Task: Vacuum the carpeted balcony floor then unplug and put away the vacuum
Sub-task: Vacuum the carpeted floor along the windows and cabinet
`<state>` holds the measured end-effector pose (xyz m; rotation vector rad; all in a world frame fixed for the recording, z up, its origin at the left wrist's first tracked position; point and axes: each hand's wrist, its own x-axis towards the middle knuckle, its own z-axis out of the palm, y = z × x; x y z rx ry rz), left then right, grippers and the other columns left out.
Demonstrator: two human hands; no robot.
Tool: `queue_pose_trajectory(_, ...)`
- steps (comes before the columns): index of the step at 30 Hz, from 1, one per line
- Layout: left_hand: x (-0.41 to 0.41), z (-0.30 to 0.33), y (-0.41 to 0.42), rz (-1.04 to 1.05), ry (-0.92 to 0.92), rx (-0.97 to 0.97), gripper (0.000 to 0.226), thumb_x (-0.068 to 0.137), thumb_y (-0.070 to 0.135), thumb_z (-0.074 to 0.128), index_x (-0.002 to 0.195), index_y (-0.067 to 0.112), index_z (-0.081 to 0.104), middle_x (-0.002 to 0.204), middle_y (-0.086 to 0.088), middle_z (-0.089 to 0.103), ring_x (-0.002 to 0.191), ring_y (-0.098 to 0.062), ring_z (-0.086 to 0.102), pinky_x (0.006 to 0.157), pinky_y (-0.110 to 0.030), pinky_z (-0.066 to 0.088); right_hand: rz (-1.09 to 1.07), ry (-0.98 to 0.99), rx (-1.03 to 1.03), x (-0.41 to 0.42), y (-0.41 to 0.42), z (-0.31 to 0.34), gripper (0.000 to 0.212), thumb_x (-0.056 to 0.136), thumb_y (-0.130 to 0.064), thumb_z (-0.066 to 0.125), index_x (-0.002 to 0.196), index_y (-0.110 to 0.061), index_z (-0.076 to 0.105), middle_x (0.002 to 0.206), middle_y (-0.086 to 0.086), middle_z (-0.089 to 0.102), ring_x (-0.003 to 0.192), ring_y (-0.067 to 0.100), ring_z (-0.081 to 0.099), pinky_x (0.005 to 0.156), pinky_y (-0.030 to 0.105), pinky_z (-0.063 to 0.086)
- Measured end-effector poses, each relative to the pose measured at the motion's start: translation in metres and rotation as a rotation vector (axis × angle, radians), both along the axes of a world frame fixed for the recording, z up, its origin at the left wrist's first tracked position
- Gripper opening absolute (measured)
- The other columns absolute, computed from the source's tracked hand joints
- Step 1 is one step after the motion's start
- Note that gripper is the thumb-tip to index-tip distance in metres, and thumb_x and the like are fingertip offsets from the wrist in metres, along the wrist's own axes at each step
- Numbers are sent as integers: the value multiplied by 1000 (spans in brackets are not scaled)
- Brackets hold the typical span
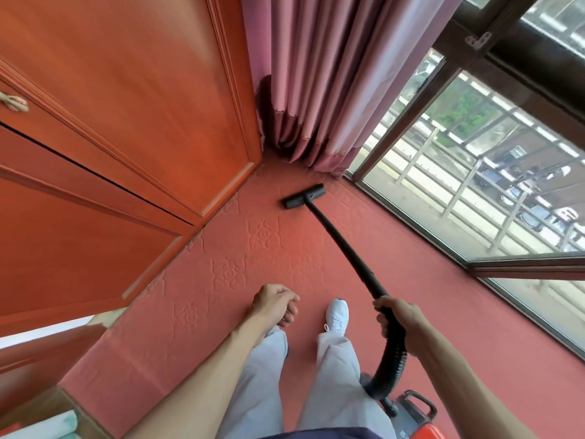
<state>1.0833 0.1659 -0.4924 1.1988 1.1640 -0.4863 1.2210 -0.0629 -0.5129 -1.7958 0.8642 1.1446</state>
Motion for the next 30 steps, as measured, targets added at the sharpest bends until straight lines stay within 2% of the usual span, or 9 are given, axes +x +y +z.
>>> queue_pose_trajectory(7,40,13,-39,27,-22,-8,19,88,5,47,83,4,65,63,-9,59,49,-20,49,41,-20,38,42,41,67,40,9,-2,12,80,-6,65,77,-2,53,52,10,44,33,19,36,38,24,36)
queue_pose_trajectory(11,44,13,-52,97,-43,19,20,89,7,46,87,2,66,65,-9,61,51,-20,51,45,-22,40,210,161,147,95,53,-19,21,88,-9,57,70,-10,46,53,6,39,31,15,34,35,18,36)
queue_pose_trajectory(14,37,1,-67,144,6,27,20,89,7,46,84,4,66,63,-7,61,50,-19,53,46,-23,41,323,235,169,97,63,-34,24,89,-9,52,66,-12,42,48,4,37,31,16,33,36,18,36)
queue_pose_trajectory(17,30,-15,-90,125,67,23,20,87,8,46,77,10,63,57,-2,61,46,-17,53,45,-23,41,360,171,128,82,47,-46,22,83,-3,54,65,-9,43,48,8,39,31,16,33,38,20,36)
queue_pose_trajectory(19,28,-18,-110,110,120,4,19,85,9,47,75,12,62,54,0,61,44,-15,53,44,-23,41,468,100,54,80,20,-42,18,79,-1,57,65,-5,46,49,11,43,32,17,37,40,23,38)
queue_pose_trajectory(22,37,-13,-133,56,129,-7,15,81,11,50,75,11,64,58,-1,62,46,-15,55,45,-22,44,602,95,10,97,-27,-21,14,77,-2,57,67,-3,48,49,13,46,35,19,40,42,25,40)
queue_pose_trajectory(26,65,-3,-148,58,76,-15,17,81,12,51,86,6,66,63,-3,63,50,-16,55,48,-22,45,719,148,-47,124,-67,3,14,79,-2,57,68,-3,49,48,11,47,35,17,41,42,23,40)
queue_pose_trajectory(30,86,7,-150,81,22,-8,14,81,14,54,82,8,67,61,-3,63,50,-19,56,52,-25,45,776,104,-42,132,-45,-5,11,79,-2,56,71,-3,49,47,11,47,33,18,42,41,24,43)
